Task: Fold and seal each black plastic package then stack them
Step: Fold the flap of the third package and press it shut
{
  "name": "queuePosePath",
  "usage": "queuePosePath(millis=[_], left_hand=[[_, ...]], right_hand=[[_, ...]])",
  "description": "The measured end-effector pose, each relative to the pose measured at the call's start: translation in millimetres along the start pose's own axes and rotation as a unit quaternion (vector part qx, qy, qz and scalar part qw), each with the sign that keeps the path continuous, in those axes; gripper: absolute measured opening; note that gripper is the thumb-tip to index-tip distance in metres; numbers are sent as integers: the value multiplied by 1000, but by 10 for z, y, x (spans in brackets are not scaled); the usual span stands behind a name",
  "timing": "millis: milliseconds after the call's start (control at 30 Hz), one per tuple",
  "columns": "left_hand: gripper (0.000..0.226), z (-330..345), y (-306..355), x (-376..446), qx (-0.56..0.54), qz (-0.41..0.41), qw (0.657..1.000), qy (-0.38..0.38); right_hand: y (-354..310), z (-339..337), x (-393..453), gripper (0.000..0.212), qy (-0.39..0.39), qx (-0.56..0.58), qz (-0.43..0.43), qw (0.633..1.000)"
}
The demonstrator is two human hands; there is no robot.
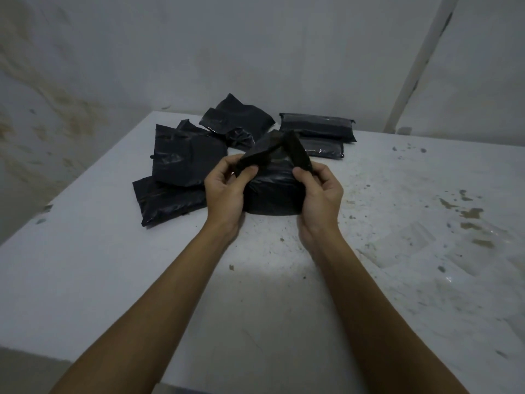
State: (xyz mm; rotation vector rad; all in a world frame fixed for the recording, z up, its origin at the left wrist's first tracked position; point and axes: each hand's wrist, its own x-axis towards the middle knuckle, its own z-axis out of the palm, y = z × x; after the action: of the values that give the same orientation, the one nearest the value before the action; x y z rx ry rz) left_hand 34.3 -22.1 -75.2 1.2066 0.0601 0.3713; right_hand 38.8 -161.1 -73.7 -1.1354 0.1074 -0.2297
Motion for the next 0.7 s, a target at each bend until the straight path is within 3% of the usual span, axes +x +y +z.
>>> queuePosePath(millis=[400, 700], left_hand=[[15, -16, 69, 24, 48, 75, 994, 69], [19, -69, 85, 76, 67, 53, 995, 58]], right_hand=[[-66, 17, -2, 10, 16, -83, -118, 989], [-49, -25, 39, 8, 28, -115, -111, 987]])
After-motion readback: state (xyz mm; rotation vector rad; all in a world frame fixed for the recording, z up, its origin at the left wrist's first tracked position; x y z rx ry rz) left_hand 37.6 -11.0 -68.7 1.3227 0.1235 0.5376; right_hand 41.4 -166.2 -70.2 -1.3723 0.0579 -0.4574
